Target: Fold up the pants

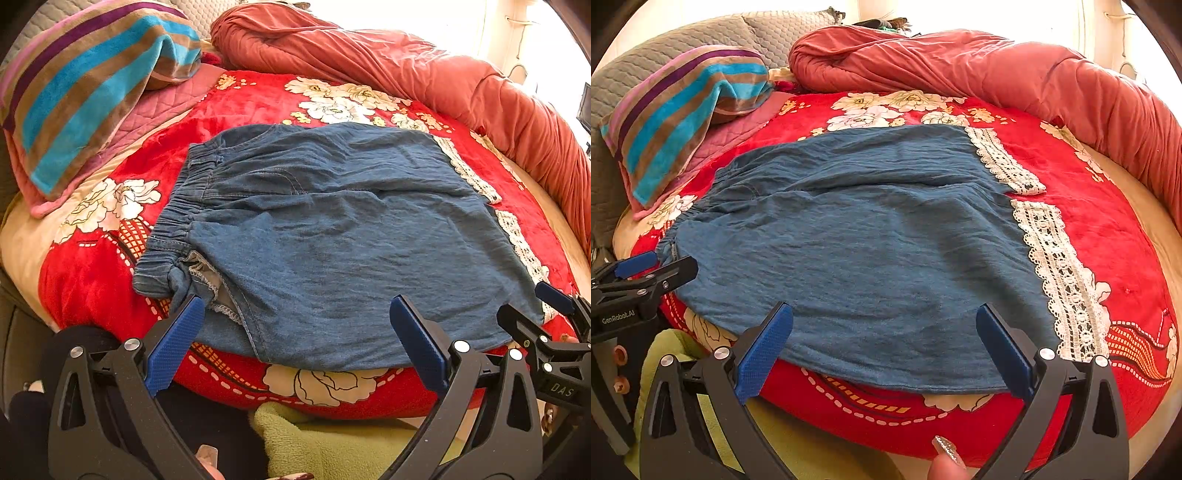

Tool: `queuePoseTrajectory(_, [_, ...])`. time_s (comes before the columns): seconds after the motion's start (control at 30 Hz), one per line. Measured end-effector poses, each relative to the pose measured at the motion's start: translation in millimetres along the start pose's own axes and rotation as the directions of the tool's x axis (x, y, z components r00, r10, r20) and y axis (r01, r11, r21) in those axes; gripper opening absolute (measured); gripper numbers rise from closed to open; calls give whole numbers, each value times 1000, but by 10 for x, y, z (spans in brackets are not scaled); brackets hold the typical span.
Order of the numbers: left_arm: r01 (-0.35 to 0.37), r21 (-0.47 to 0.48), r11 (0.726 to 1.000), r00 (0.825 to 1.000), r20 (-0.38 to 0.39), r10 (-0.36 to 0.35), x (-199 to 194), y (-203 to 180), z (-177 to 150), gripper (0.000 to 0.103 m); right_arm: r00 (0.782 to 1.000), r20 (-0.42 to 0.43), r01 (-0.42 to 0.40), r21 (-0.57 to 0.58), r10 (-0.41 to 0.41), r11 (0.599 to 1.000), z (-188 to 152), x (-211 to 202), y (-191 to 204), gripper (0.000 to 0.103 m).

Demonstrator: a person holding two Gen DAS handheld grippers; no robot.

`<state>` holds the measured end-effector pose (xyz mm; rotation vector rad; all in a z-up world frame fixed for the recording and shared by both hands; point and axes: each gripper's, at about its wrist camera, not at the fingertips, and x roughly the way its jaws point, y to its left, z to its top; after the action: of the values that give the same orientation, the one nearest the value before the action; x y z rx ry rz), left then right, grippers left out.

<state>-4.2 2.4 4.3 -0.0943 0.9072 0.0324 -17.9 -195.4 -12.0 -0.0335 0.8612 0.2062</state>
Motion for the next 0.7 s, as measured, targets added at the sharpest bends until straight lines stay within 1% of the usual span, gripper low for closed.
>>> queuePoseTrajectory(0.7, [-2,-7,1000,1000,0,2,3,59,13,95,1000,1,-2,-5,2,1000,24,51,22,99])
